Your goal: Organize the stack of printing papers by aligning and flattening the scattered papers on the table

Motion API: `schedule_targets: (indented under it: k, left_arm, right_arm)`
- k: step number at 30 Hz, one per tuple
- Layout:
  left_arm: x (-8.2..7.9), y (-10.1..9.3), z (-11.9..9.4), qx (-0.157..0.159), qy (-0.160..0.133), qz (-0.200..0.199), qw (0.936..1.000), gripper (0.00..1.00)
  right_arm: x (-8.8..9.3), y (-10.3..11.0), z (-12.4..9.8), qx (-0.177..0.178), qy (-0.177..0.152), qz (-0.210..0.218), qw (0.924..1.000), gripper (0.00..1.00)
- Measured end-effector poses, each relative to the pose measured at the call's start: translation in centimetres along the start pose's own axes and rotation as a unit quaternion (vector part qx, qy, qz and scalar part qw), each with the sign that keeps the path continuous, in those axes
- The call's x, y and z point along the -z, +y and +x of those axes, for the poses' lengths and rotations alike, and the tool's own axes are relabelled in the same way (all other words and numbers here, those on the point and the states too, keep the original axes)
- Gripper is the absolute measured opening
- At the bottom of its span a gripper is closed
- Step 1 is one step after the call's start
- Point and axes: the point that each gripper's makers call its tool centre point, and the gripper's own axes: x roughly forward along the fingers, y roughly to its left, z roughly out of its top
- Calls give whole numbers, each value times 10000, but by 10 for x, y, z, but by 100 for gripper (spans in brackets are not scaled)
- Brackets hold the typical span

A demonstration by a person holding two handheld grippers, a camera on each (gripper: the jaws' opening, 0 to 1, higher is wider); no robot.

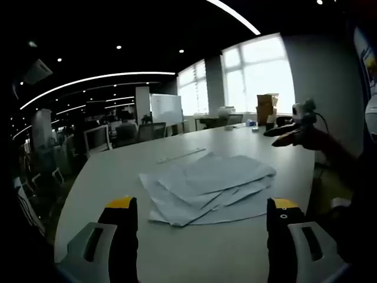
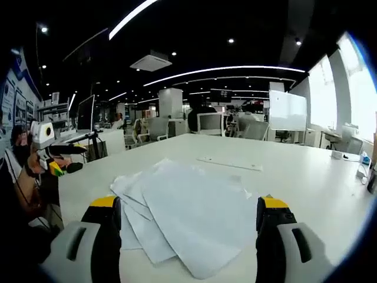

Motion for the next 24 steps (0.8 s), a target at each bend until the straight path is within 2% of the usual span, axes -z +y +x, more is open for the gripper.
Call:
schedule_targets:
  k: [24]
  left_arm:
    - [2,-2,-1,41,42,65,10000,93]
  right_arm:
    - [15,-16,20,168,187,-4,9997,90]
